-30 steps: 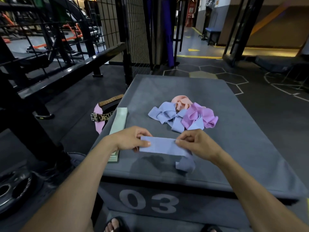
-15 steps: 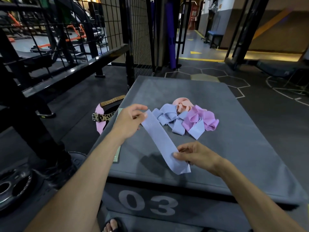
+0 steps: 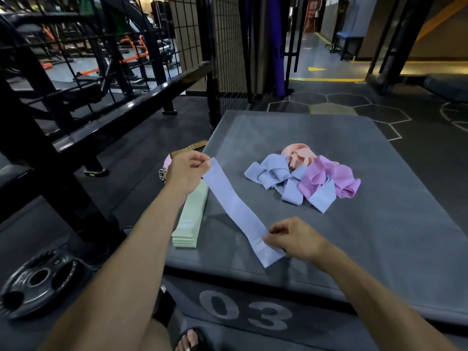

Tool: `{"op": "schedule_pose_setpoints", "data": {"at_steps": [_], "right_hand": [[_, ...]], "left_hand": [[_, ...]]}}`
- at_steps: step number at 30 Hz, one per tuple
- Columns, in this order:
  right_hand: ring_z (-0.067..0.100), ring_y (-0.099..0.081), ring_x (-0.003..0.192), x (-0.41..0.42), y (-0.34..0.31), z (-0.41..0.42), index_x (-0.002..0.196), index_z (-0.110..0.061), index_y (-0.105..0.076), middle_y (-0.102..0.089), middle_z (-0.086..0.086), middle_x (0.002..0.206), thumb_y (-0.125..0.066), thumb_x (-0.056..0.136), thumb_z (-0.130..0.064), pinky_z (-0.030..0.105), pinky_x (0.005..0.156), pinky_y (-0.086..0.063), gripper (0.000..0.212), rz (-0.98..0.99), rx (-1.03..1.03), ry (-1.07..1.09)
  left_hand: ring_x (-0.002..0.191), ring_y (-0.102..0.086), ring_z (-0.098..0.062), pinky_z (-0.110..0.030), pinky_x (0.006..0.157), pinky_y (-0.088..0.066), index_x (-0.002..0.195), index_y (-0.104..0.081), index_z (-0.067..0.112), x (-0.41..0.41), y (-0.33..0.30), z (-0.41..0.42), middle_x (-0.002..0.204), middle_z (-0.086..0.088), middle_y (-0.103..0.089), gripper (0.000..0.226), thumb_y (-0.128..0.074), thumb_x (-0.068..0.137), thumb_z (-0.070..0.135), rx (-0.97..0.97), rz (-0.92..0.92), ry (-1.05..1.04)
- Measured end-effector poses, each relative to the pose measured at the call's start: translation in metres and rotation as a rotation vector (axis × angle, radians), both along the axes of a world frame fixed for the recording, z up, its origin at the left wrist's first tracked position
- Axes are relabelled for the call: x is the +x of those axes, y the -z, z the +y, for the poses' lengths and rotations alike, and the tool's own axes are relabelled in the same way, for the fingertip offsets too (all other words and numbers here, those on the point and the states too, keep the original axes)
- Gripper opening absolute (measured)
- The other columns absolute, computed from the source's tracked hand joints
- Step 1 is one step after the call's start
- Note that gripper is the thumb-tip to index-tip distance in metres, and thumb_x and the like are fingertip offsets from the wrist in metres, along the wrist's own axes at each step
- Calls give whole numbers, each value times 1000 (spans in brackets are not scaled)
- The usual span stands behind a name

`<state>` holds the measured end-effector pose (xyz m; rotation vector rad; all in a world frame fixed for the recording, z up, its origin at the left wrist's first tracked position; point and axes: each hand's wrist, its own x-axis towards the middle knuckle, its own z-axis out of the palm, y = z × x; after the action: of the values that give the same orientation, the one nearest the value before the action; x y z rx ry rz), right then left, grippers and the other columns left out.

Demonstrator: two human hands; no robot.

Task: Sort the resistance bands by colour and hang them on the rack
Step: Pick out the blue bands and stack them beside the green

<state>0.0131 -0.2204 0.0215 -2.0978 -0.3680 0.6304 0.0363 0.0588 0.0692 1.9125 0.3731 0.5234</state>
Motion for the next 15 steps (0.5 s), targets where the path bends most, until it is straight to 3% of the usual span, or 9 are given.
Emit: {"op": "schedule_pose_setpoints", "data": {"at_steps": [4, 9, 11, 13, 15], "right_hand": [[10, -54, 59, -1, 6, 20, 86, -2, -72, -54, 1, 68, -62, 94, -7, 30, 57, -57, 14, 225, 151, 66], [19, -59, 71, 0, 13, 43, 105, -3, -68, -63, 5, 92, -56, 89, 2, 34, 57, -60, 21, 326, 187, 111], [25, -66, 71, 1, 16, 51, 112, -7, -59, -64, 10, 103, -57, 89, 2, 35, 56, -60, 25, 344, 225, 155], [27, -68, 63, 2, 20, 57, 113, -6, -50, -62, 13, 87, -57, 90, 1, 38, 55, -60, 25, 366, 231, 176], [29, -67, 58, 3, 24, 63, 109, -7, -47, -59, 12, 71, -55, 89, 0, 41, 57, -58, 22, 357, 207, 160]], "left_hand": [[49, -52, -2, -13, 44, -41, 89, -73, 13, 33, -14, 19, 72, 1, -64, 3, -72, 91, 11, 196, 245, 135], [73, -61, -8, -15, 73, -48, 89, -78, 16, 83, -27, 32, 79, 5, -70, 9, -77, 84, 8, 494, 343, 294], [71, -60, 0, -3, 66, -41, 88, -79, 21, 97, -24, 31, 79, 9, -71, 7, -79, 84, 15, 595, 339, 297], [74, -63, -1, -7, 69, -44, 87, -79, 26, 110, -16, 30, 80, 11, -72, 6, -80, 83, 22, 661, 338, 286], [80, -67, -7, -21, 79, -52, 86, -79, 28, 120, -4, 29, 81, 10, -73, 7, -80, 82, 22, 708, 329, 287]]}}
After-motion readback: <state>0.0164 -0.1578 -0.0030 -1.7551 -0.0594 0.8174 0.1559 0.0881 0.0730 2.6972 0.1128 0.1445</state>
